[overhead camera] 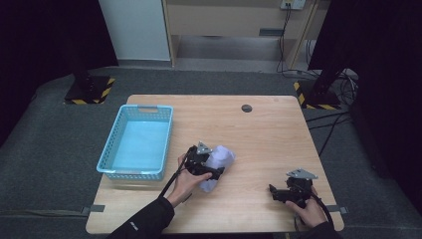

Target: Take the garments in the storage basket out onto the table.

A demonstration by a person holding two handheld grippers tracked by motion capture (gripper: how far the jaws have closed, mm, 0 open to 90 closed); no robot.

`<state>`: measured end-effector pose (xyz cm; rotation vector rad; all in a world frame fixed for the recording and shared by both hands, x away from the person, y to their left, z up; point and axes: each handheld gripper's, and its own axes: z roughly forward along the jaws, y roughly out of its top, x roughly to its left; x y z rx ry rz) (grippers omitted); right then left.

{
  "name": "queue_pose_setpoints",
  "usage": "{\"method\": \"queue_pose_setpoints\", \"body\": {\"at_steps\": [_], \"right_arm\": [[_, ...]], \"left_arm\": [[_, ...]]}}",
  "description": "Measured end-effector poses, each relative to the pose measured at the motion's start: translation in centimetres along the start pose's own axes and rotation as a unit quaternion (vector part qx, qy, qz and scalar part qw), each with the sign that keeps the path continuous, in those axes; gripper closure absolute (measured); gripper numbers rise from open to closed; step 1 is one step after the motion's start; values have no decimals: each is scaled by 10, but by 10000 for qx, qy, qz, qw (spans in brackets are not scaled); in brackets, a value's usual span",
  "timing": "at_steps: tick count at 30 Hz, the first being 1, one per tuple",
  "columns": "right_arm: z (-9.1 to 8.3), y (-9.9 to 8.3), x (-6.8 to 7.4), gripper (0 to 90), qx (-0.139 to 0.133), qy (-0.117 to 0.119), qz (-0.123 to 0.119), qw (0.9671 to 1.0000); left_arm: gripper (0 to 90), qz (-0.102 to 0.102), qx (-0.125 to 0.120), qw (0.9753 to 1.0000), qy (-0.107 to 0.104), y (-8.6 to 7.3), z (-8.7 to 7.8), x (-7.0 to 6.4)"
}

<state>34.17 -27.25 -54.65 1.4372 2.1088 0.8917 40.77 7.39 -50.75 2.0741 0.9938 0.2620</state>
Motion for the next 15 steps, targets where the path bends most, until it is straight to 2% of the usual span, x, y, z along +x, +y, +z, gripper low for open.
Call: {"method": "queue_pose_setpoints", "body": {"at_steps": [8, 15], "right_arm": [[0, 0, 0, 5, -1, 0, -1, 10000], [0, 0, 0, 6, 1, 1, 1, 10000]], "left_arm": [[79, -80, -84, 9999, 68, 3, -5, 1], [79, -447, -331, 9983, -148, 10, -17, 8]]}}
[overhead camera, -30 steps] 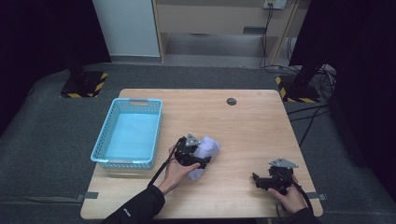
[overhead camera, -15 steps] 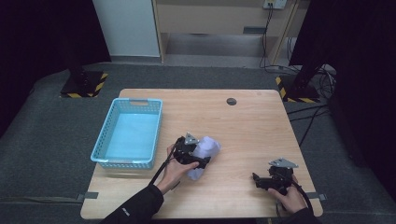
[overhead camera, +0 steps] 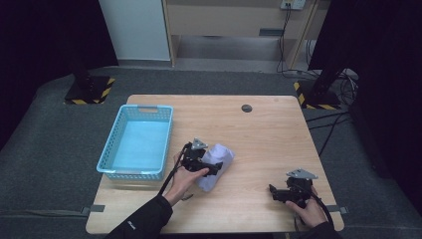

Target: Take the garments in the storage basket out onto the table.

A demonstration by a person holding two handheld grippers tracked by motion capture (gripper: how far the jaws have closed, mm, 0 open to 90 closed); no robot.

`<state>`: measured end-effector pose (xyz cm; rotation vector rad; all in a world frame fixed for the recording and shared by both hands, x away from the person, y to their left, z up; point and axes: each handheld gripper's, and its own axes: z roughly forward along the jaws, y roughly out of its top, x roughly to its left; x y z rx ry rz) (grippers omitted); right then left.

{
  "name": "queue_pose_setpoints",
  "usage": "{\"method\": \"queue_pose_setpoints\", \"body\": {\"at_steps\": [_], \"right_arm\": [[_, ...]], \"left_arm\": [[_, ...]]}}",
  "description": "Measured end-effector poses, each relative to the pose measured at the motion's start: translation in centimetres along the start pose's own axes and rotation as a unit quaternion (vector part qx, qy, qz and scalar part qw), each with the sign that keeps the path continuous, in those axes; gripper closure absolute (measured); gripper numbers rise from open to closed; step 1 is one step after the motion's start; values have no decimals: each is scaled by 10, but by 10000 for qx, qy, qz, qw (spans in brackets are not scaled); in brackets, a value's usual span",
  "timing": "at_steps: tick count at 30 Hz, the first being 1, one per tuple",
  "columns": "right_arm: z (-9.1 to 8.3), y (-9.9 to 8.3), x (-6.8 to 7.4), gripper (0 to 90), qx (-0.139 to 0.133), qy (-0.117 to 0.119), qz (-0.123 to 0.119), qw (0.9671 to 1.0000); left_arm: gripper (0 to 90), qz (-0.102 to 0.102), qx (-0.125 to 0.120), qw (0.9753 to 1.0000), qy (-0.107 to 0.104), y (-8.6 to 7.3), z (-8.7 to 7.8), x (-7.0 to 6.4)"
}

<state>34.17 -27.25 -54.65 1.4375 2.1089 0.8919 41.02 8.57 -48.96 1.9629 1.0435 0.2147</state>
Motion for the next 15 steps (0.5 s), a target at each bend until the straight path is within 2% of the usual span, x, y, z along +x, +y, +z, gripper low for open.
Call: {"method": "queue_pose_setpoints", "body": {"at_steps": [4, 15], "right_arm": [[0, 0, 0, 5, -1, 0, 0, 10000], [0, 0, 0, 5, 0, 1, -2, 10000]], "left_arm": [[82, -165, -196, 9996, -89, 6, -10, 3], [84, -384, -512, 9979, -130, 14, -24, 7]]}}
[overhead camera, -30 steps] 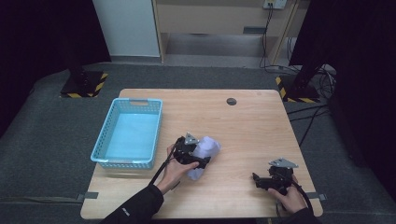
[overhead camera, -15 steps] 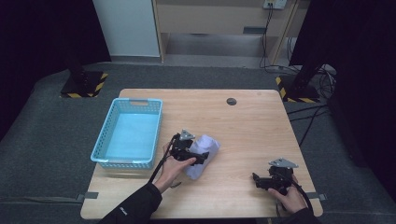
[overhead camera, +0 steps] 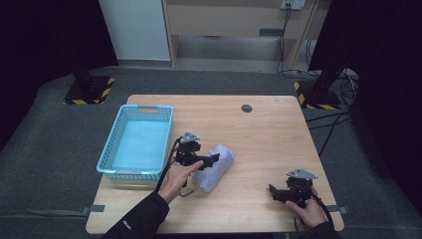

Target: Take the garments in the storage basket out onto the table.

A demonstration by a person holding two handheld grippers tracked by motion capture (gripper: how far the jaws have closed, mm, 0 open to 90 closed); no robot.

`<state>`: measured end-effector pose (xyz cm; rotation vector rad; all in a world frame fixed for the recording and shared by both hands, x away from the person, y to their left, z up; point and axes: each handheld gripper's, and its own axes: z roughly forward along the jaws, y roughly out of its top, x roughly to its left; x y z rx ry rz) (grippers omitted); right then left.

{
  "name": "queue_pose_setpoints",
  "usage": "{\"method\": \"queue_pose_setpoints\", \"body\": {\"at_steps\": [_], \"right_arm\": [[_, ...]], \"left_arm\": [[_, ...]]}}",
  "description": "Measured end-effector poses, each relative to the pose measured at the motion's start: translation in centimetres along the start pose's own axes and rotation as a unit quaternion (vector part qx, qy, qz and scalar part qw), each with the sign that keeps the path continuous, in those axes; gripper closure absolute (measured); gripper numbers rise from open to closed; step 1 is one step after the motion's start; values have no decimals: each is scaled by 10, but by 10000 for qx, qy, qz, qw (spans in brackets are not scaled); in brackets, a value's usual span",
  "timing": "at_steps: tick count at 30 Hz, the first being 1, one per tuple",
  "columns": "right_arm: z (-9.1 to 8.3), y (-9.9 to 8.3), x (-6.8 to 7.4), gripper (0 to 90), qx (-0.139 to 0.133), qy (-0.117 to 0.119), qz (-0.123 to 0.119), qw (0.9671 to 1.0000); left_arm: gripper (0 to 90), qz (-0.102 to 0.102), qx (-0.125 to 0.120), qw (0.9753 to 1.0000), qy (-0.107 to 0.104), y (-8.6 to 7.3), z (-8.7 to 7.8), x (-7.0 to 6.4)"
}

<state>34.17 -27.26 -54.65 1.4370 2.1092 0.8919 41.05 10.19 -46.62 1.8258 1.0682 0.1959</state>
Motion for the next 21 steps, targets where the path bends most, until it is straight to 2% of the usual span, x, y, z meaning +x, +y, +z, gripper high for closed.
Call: {"method": "queue_pose_setpoints", "body": {"at_steps": [6, 12, 21], "right_arm": [[0, 0, 0, 5, 0, -1, 1, 10000], [0, 0, 0, 5, 0, 0, 2, 10000], [0, 0, 0, 5, 0, 0, 0, 10000]], "left_arm": [[84, 50, -177, 9998, 42, 5, -7, -1], [85, 63, -232, 9997, 20, 7, -10, -3], [85, 20, -414, 9991, 78, 10, -16, -3]]}}
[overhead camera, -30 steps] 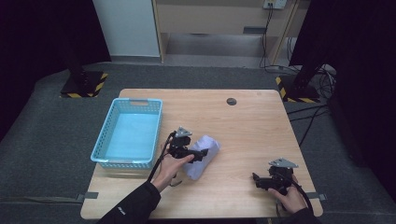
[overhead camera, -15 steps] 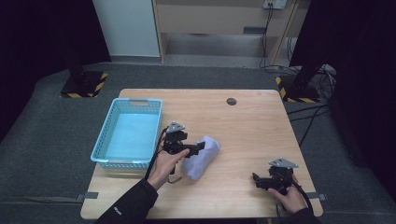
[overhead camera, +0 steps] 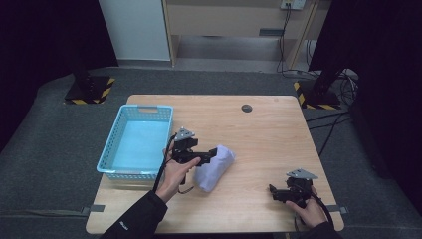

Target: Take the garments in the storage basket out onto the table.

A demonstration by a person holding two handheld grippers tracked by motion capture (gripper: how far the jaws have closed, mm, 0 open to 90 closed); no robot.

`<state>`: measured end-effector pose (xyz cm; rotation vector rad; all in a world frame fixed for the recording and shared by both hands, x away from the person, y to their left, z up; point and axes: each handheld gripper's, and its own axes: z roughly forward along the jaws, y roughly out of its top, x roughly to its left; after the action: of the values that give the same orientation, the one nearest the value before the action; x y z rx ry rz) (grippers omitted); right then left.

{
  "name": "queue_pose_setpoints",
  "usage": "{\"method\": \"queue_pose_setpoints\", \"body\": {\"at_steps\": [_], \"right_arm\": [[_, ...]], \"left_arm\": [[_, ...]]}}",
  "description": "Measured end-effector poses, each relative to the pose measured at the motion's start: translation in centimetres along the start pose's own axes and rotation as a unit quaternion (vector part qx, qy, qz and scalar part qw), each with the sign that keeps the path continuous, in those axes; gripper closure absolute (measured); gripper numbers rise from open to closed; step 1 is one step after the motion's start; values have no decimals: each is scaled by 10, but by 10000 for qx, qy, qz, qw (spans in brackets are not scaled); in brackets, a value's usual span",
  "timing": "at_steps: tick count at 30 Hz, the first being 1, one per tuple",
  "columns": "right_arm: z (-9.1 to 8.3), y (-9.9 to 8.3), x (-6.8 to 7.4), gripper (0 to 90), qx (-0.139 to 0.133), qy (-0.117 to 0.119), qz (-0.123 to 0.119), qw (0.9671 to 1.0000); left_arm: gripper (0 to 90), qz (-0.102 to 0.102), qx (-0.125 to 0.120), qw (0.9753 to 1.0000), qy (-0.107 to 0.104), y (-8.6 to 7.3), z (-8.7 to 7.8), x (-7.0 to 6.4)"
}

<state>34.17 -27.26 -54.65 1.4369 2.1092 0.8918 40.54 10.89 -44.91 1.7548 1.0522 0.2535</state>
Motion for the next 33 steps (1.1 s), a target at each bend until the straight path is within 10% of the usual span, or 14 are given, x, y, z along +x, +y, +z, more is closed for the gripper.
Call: {"method": "queue_pose_setpoints", "body": {"at_steps": [33], "right_arm": [[0, 0, 0, 5, 0, -1, 1, 10000]], "left_arm": [[82, 378, -209, 9989, 198, -10, -30, -11]]}}
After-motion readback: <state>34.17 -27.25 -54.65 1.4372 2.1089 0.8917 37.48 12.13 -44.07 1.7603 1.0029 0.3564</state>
